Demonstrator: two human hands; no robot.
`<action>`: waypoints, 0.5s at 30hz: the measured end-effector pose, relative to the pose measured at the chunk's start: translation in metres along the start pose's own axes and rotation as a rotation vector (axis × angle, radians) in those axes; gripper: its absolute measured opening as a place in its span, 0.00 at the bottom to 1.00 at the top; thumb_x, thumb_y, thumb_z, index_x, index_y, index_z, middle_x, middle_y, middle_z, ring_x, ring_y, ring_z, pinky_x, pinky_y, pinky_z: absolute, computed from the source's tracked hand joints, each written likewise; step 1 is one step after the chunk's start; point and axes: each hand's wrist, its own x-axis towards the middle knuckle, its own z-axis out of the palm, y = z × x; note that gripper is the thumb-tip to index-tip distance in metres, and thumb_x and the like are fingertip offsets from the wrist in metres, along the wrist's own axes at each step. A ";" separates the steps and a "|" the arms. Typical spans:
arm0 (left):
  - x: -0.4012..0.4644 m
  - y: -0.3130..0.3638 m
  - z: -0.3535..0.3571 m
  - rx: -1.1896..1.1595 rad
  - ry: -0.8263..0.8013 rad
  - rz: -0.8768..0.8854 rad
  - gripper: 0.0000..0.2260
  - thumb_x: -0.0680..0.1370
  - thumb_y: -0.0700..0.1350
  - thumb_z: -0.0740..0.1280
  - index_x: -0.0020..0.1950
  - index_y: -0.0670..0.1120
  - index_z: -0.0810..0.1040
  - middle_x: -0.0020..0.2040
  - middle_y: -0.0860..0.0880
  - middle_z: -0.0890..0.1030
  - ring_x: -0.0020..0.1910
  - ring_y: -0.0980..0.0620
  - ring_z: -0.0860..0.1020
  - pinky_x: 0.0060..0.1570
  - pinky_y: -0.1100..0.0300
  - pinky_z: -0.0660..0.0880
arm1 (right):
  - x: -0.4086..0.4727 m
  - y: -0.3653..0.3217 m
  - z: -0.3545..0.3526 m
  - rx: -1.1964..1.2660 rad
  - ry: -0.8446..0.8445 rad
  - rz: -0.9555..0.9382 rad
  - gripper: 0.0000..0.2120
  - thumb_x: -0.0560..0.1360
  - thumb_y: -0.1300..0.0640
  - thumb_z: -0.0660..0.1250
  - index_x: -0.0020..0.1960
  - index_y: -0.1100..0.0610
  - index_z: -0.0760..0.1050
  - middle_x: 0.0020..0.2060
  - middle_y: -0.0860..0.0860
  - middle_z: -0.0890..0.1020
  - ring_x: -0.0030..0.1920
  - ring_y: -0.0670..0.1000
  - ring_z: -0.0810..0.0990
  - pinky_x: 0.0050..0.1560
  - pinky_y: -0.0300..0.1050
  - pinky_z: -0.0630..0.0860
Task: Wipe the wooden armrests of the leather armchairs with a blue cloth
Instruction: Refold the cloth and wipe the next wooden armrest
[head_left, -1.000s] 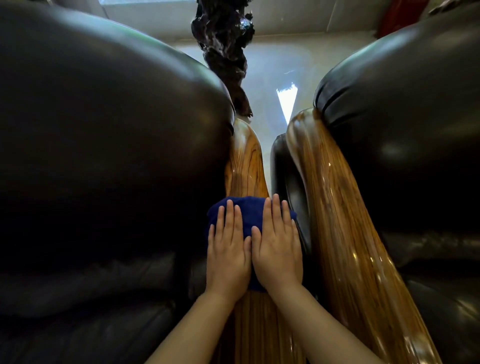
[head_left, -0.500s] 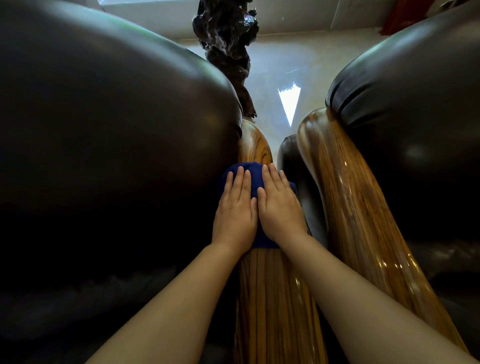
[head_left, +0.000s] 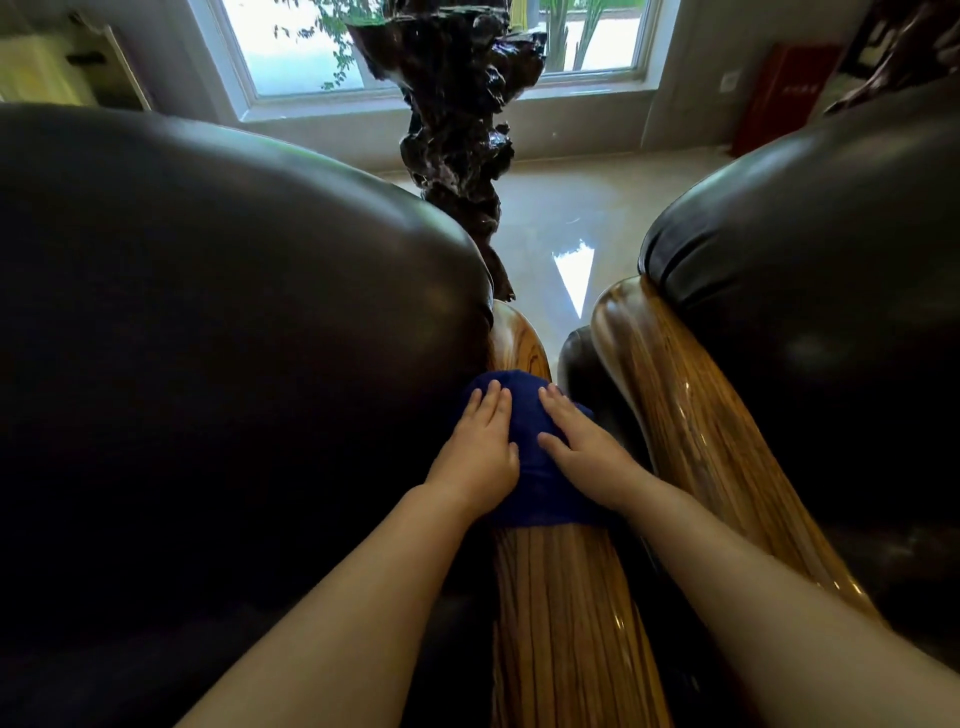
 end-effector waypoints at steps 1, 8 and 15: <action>-0.001 -0.001 -0.001 0.003 -0.001 0.005 0.28 0.79 0.43 0.56 0.75 0.44 0.45 0.77 0.48 0.45 0.75 0.51 0.43 0.71 0.59 0.43 | -0.001 -0.001 -0.002 -0.016 0.015 -0.005 0.27 0.79 0.56 0.58 0.74 0.53 0.51 0.76 0.48 0.52 0.74 0.45 0.50 0.67 0.36 0.46; -0.025 -0.008 -0.002 0.041 -0.077 0.028 0.27 0.79 0.39 0.57 0.75 0.44 0.48 0.77 0.48 0.45 0.75 0.51 0.44 0.70 0.61 0.43 | -0.010 -0.012 -0.034 -0.202 -0.130 0.006 0.29 0.72 0.58 0.67 0.71 0.51 0.63 0.72 0.47 0.64 0.70 0.48 0.64 0.67 0.40 0.60; -0.060 0.011 0.000 0.053 0.099 0.039 0.20 0.77 0.38 0.60 0.69 0.48 0.67 0.72 0.50 0.67 0.73 0.54 0.60 0.71 0.59 0.55 | -0.053 -0.015 -0.020 -0.335 0.083 -0.023 0.18 0.75 0.60 0.63 0.64 0.52 0.72 0.59 0.52 0.79 0.59 0.50 0.77 0.61 0.44 0.71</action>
